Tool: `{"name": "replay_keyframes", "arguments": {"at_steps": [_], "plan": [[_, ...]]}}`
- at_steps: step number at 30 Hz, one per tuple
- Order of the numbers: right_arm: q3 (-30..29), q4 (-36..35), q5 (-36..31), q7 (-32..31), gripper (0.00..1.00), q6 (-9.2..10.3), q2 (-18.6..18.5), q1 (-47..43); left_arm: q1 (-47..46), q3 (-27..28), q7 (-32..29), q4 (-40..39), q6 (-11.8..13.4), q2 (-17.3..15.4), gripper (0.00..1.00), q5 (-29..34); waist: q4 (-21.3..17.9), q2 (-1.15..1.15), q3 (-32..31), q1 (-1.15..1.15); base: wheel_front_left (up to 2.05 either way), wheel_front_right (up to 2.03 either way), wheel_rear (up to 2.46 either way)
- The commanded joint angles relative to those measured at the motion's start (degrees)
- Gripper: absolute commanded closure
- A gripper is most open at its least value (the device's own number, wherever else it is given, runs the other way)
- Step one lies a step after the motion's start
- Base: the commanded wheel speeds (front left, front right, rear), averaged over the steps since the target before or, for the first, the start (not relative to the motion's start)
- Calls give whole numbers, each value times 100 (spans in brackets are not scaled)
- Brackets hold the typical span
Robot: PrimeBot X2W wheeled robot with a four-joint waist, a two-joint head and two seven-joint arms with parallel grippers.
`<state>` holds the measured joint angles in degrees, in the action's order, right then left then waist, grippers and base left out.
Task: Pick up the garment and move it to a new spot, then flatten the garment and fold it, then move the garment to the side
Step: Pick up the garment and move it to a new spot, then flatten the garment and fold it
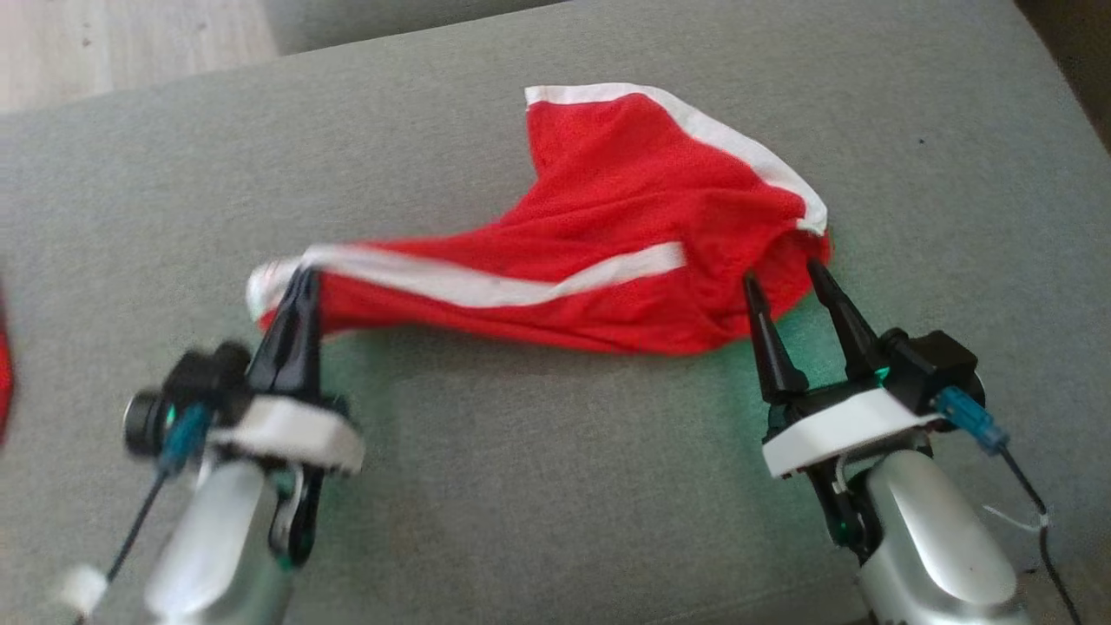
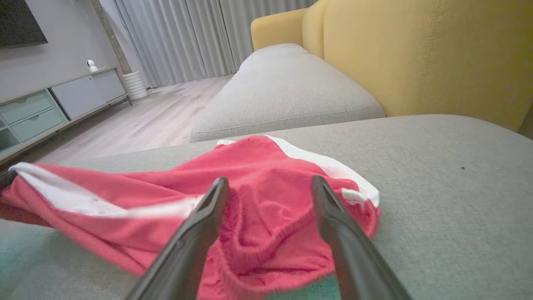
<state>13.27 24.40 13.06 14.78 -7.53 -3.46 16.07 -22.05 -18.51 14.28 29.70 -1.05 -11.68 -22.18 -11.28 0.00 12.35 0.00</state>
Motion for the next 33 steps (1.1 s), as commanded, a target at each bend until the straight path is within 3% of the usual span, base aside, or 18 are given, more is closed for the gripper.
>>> {"name": "replay_keyframes", "arguments": {"at_steps": [1, 8, 15, 28, 33], "plan": [[64, -168, -29, 22, 0, 4, 57, 36, -167, 362, 69, -265, 70, -92, 0, 110, 61, 0, 1, 0, 0, 0, 0], [-41, -305, -40, 22, 0, 4, 57, -26, 808, 1237, 71, -844, 225, 145, 0, 766, 252, 0, -125, 0, 0, 0, 0], [23, -339, 15, 22, 0, 4, 57, -94, 1340, 1699, 71, -1088, 20, 495, 0, 1195, 360, 0, -289, 0, 0, 0, 0], [212, -127, 114, 22, 0, 4, 58, -116, 1579, 1954, 72, -1178, -236, 802, 0, 1607, 618, 0, -308, 0, 0, 0, 0], [425, 403, 301, 22, 0, 4, 58, 219, 1469, 1813, 72, -1084, -343, 846, 0, 1681, 869, 0, -184, 0, 0, 0, 0]]}}
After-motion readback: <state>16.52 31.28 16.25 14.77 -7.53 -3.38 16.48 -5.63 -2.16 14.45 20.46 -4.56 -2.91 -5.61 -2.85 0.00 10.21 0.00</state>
